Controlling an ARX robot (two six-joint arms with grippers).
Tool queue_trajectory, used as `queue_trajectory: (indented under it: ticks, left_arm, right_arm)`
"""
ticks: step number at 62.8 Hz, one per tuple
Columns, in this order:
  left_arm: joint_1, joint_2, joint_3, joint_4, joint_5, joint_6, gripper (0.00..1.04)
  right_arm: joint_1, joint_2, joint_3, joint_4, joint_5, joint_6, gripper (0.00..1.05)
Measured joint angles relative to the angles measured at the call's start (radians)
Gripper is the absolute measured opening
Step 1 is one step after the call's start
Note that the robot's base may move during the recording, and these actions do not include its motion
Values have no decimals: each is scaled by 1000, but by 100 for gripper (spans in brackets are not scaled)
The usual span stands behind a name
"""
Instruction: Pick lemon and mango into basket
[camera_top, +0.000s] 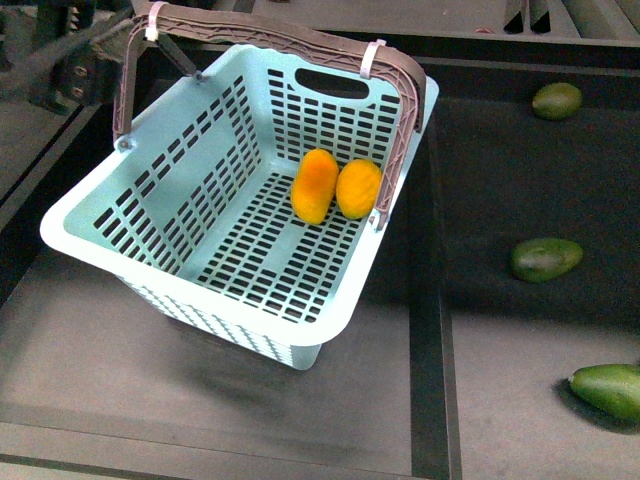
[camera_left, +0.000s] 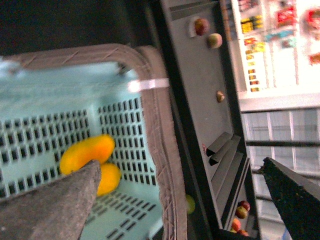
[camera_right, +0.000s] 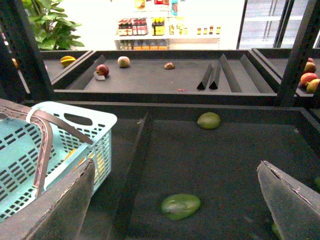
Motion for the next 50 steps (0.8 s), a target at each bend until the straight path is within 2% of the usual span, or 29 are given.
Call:
queue_trajectory:
  ticks: [1, 4, 7, 11, 15, 16, 17, 19, 22, 26, 43, 46, 50]
  left_arm:
    - [5, -2, -29, 61, 6, 51, 81]
    - [29, -24, -131, 235, 29, 348, 72]
    - [60, -78, -222, 343, 50, 613, 61]
    - [96, -155, -300, 383, 74, 827, 49]
    - [126, -214, -363, 391, 100, 948, 38]
    - [135, -232, -387, 391, 106, 977, 33]
    - [167, -308, -479, 391, 141, 1057, 10]
    - [172, -316, -484, 393, 149, 1064, 4]
    - [204, -359, -556, 437, 195, 1077, 4]
    - [235, -426, -627, 415, 210, 1082, 4]
    - [297, -701, -731, 248, 278, 1088, 4]
    - [339, -753, -744, 208, 339, 1089, 4]
    - [376, -814, -756, 161, 346, 1090, 4]
  right_arm:
    - [0, 0, 0, 0, 0, 0, 96]
    - [0, 0, 0, 0, 1, 0, 96]
    - [0, 0, 0, 0, 1, 0, 96]
    - [0, 0, 0, 0, 0, 0, 96]
    - [0, 0, 0, 0, 0, 0, 96]
    - [0, 0, 0, 0, 0, 0, 96]
    - [0, 0, 0, 0, 1, 0, 96]
    - [0, 0, 0, 0, 0, 0, 96]
    - [0, 0, 0, 0, 1, 0, 96]
    - [0, 0, 0, 0, 1, 0, 96]
    - [0, 0, 0, 0, 0, 0, 96]
    - [0, 0, 0, 0, 0, 0, 96]
    - [0, 0, 0, 0, 0, 0, 96]
